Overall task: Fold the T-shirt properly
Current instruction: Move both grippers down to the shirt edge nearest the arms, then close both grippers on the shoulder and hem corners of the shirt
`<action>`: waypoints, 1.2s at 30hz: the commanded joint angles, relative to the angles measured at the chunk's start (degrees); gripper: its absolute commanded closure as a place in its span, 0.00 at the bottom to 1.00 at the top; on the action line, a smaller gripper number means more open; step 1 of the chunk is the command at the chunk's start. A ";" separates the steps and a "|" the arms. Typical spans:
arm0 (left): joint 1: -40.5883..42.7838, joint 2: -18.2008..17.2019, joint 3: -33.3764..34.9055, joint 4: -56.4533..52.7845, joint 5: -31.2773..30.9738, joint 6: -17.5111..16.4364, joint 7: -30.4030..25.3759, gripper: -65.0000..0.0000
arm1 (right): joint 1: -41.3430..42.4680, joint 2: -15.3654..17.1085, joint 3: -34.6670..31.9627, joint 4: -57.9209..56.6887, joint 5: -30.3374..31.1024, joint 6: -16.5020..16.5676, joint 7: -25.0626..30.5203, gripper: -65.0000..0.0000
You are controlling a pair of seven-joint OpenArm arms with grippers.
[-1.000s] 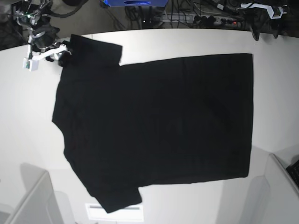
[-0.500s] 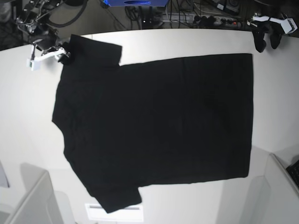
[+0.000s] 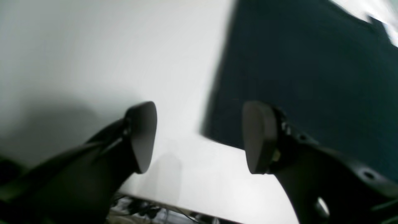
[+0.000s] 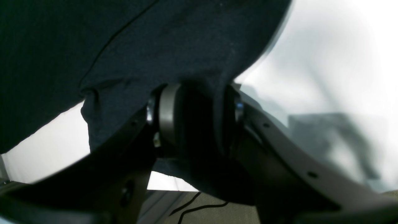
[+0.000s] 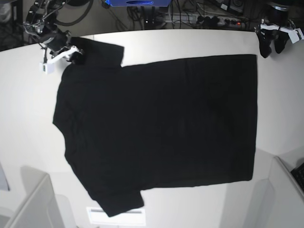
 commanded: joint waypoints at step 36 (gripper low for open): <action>-14.29 3.43 0.09 -6.37 -0.56 -0.95 17.42 0.36 | -0.72 0.38 0.13 0.16 -1.47 -0.09 -2.09 1.00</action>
